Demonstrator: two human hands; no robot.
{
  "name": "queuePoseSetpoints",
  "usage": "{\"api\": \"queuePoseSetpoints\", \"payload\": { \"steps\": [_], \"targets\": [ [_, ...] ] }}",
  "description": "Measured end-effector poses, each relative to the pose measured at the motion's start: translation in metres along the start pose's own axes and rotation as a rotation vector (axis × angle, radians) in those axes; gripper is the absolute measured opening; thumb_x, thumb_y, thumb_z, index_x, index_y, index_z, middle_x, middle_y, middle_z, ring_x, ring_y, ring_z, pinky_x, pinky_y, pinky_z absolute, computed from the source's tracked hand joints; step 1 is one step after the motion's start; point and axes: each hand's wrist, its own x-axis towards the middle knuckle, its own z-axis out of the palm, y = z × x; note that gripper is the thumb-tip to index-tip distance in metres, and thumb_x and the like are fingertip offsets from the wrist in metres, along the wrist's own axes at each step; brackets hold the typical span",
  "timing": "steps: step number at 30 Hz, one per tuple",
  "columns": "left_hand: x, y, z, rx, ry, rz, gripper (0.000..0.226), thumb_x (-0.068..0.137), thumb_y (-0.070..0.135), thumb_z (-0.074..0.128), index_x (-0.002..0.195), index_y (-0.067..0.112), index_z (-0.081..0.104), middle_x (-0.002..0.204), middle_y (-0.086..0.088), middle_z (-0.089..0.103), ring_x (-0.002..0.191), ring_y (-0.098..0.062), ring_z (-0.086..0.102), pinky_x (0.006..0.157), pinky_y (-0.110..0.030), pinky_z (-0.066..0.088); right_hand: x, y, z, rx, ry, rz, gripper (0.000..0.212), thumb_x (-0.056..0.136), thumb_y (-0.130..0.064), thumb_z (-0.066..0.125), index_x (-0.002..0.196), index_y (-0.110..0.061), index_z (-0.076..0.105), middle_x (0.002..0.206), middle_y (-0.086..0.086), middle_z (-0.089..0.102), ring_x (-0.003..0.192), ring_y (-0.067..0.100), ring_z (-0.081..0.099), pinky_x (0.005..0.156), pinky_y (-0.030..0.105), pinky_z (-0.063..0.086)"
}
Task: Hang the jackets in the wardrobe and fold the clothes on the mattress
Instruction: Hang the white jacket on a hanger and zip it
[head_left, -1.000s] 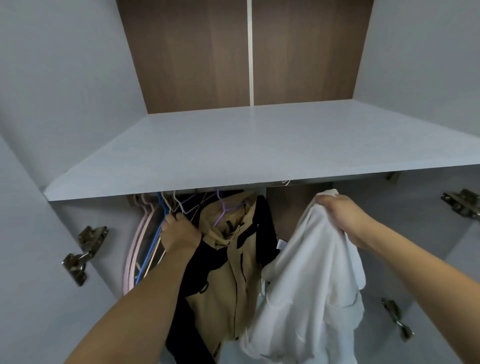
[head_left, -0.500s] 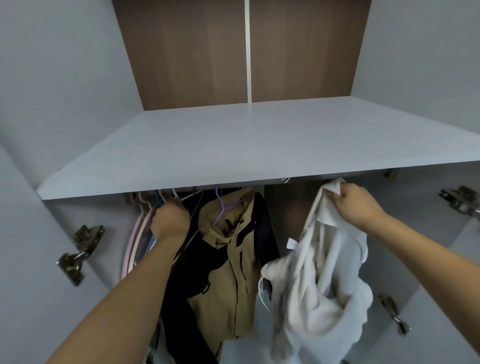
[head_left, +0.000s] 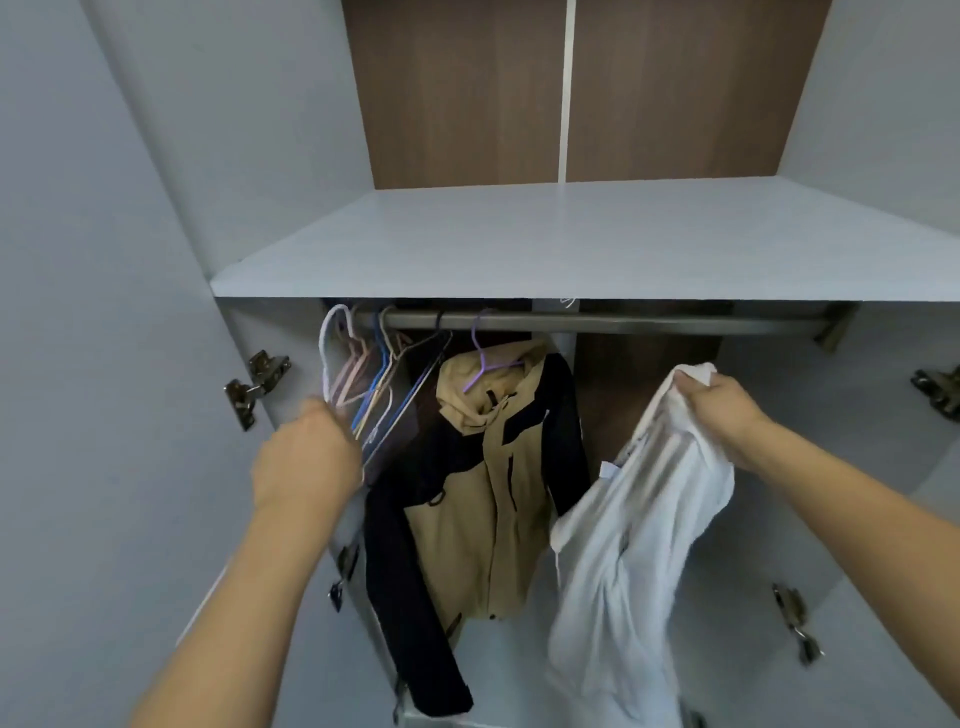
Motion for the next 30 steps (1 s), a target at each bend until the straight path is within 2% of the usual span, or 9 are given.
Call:
{"api": "queuePoseSetpoints", "payload": {
  "steps": [4,6,9,11,15,17,22,26,30],
  "targets": [
    [-0.072,0.021,-0.046,0.153,0.027,0.052,0.038,0.104,0.037,0.030,0.085,0.011,0.050,0.074,-0.013,0.057,0.068,-0.036,0.051,0.061,-0.036,0.040,-0.015,-0.026,-0.001,0.124,-0.226,0.050,0.077,0.096,-0.060,0.044,0.154,-0.013,0.024,0.154,-0.001,0.035,0.137,0.026,0.041,0.109,0.040,0.033],
    [-0.100,0.036,-0.058,0.127,0.001,0.093,0.039,0.104,0.041,0.030,0.084,0.016,0.052,0.070,-0.006,0.054,0.066,-0.033,0.054,0.058,-0.034,0.040,-0.019,-0.035,-0.010,0.149,-0.384,0.071,0.083,0.087,-0.060,0.059,0.152,-0.016,0.031,0.152,0.002,0.040,0.135,0.029,0.045,0.113,0.046,0.033],
    [-0.124,0.056,-0.055,0.058,-0.070,0.167,0.041,0.103,0.046,0.033,0.080,0.022,0.055,0.070,-0.002,0.056,0.069,-0.028,0.057,0.060,-0.034,0.045,-0.028,-0.032,-0.022,0.082,-0.473,0.045,0.055,0.081,-0.013,0.071,0.132,-0.007,0.050,0.121,0.021,0.063,0.106,0.037,0.066,0.095,0.051,0.051],
    [-0.131,0.067,-0.047,0.017,-0.092,0.208,0.042,0.103,0.047,0.034,0.075,0.022,0.053,0.066,0.002,0.053,0.068,-0.024,0.056,0.059,-0.033,0.044,-0.036,-0.028,-0.024,-0.115,-0.406,-0.084,0.044,0.078,-0.001,0.061,0.121,-0.006,0.052,0.113,0.019,0.062,0.101,0.037,0.065,0.088,0.046,0.055],
    [-0.136,0.084,-0.037,-0.071,-0.050,0.253,0.041,0.103,0.046,0.033,0.070,0.024,0.044,0.064,0.005,0.050,0.062,-0.018,0.051,0.057,-0.032,0.039,-0.060,-0.031,-0.032,-0.871,-0.158,-0.622,0.009,0.085,-0.005,0.048,0.084,-0.011,0.055,0.093,0.006,0.059,0.091,0.029,0.061,0.072,0.036,0.050],
    [-0.138,0.093,-0.036,-0.079,-0.029,0.276,0.039,0.104,0.046,0.032,0.073,0.025,0.046,0.063,0.006,0.049,0.057,-0.011,0.046,0.053,-0.030,0.033,-0.074,-0.032,-0.036,-1.038,-0.040,-0.752,0.020,0.091,-0.008,0.047,0.072,-0.014,0.043,0.085,0.003,0.049,0.085,0.028,0.057,0.066,0.034,0.042],
    [-0.149,0.107,-0.029,-0.098,0.011,0.274,0.041,0.104,0.047,0.032,0.086,0.022,0.058,0.066,0.005,0.053,0.060,-0.015,0.055,0.054,-0.030,0.043,-0.078,-0.027,-0.059,-0.710,0.037,-0.627,0.025,0.096,-0.010,0.044,0.106,-0.005,0.066,0.104,0.012,0.065,0.091,0.029,0.061,0.077,0.039,0.052],
    [-0.157,0.117,-0.035,-0.144,0.052,0.284,0.042,0.103,0.048,0.030,0.086,0.022,0.059,0.065,0.006,0.053,0.058,-0.015,0.055,0.057,-0.032,0.051,-0.089,-0.022,-0.075,-0.337,-0.122,-0.446,0.030,0.094,-0.007,0.043,0.101,-0.010,0.072,0.104,0.009,0.069,0.095,0.027,0.064,0.087,0.044,0.053],
    [-0.169,0.130,-0.051,-0.142,0.073,0.294,0.041,0.104,0.047,0.030,0.085,0.021,0.056,0.064,0.006,0.049,0.056,-0.013,0.048,0.052,-0.028,0.039,-0.097,-0.019,-0.091,-0.321,-0.137,-0.465,0.025,0.096,-0.014,0.047,0.101,-0.015,0.072,0.104,0.003,0.069,0.096,0.022,0.064,0.089,0.041,0.051]
  ]
}}
